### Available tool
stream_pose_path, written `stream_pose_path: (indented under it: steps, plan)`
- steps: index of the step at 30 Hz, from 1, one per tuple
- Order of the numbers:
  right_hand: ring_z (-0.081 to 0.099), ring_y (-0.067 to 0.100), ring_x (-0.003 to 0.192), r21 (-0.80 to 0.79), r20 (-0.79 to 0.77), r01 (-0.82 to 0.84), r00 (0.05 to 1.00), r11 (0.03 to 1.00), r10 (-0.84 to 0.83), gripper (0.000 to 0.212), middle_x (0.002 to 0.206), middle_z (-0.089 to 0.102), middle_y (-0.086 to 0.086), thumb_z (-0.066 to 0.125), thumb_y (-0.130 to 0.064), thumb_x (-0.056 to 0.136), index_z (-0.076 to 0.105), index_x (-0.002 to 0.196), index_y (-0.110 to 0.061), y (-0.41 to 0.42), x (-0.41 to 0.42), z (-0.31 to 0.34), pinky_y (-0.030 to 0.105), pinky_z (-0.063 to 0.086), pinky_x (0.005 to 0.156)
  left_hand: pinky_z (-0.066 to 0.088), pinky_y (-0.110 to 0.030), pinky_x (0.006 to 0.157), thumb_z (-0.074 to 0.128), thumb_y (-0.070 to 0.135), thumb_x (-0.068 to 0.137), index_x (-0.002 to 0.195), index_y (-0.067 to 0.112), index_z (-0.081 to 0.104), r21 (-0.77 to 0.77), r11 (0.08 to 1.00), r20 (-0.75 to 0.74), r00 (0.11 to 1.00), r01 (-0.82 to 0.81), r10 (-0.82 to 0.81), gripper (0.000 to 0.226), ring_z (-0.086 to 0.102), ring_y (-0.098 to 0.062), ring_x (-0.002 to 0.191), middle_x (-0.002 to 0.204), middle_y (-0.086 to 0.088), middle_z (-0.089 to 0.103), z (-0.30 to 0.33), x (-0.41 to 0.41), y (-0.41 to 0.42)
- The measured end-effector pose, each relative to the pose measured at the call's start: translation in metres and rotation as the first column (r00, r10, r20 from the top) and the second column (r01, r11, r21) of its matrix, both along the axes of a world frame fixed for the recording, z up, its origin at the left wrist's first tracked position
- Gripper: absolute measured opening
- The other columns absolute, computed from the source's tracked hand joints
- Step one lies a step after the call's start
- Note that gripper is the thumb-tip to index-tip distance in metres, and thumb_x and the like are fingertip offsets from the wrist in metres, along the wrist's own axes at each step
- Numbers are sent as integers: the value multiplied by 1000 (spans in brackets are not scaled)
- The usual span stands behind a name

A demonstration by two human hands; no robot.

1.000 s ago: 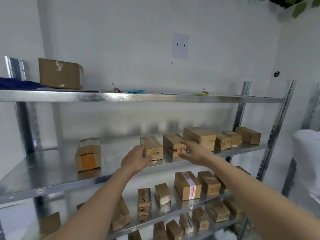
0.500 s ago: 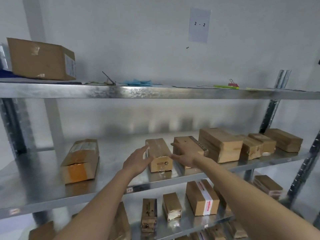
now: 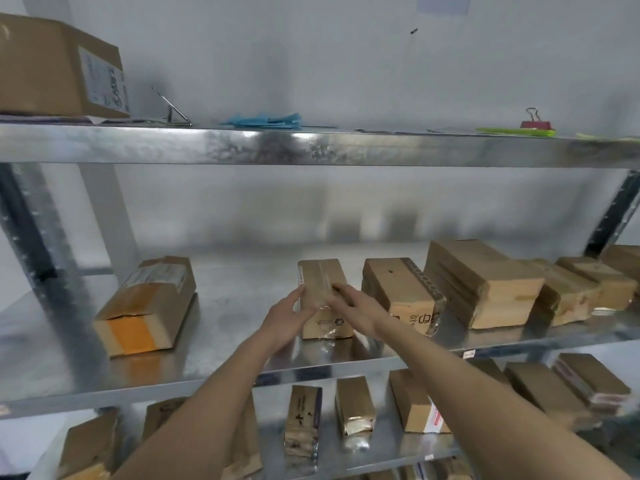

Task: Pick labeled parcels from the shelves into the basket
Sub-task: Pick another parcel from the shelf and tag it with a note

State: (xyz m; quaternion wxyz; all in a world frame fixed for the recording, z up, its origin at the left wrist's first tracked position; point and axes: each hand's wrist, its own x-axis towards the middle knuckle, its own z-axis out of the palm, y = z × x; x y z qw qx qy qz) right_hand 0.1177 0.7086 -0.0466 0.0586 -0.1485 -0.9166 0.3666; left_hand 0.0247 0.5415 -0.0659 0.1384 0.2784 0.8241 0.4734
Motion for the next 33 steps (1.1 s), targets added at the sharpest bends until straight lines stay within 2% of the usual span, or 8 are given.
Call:
stream_pose_path:
  steps: [5,13,19,22,24,28,30,33]
  plan:
    - [47,22,140,-83,-70,18,997,996,-24,63,154,49,0,54,-53,100,38,155,-26,2,2,0,31,37,111,38,-39,113,61,48,92,152,30,36,95,995,55,998,-37,32,67,42,-19,137,154,3,40,1,2,10]
    - [52,19,135,15,-245,96,965,995,-89,51,150,54,-1,54,-38,104,45,152,-23,-16,16,20,27,39,106,51,-43,101,64,27,95,149,40,33,255,967,124,992,-20,-12,63,54,-21,125,147,9,45,25,16,-2]
    - [55,14,124,-166,-357,89,923,982,-144,92,141,49,-13,76,-15,89,21,160,-36,-46,26,37,30,53,98,49,-13,66,76,1,82,157,29,12,327,945,62,998,-18,-3,102,53,-14,114,144,10,41,50,20,-32]
    - [63,10,105,-296,-375,46,913,954,-161,109,141,47,-11,78,-3,86,6,162,-35,-58,30,45,15,56,70,57,-21,75,86,10,69,153,33,26,317,948,5,1000,9,-11,105,52,-15,119,144,8,36,60,24,-48]
    - [63,7,97,-278,-375,53,913,959,-159,112,136,46,-12,80,-5,85,4,163,-32,-68,33,51,14,55,66,60,-34,83,88,15,61,147,37,37,330,943,-22,999,34,-29,102,55,-20,117,139,3,39,64,27,-58]
    - [69,14,99,-230,-397,75,903,970,-164,77,125,64,-4,84,-21,70,46,135,-37,-80,36,59,43,62,83,54,-16,68,77,2,78,141,26,44,428,903,44,999,-28,9,75,61,-3,102,130,5,52,74,35,-70]
    - [68,12,102,-270,-427,64,886,961,-179,65,123,65,1,82,-36,69,54,128,-36,-84,37,63,32,61,83,46,-9,63,77,10,81,131,26,50,451,891,61,998,-57,32,59,58,12,90,122,11,57,78,38,-71]
    - [62,4,105,-331,-440,37,878,943,-189,46,123,63,-2,74,-38,90,51,129,-32,-93,40,73,17,51,79,45,-15,71,76,17,83,122,20,54,501,862,90,995,-79,39,45,59,8,95,120,9,61,83,42,-73]
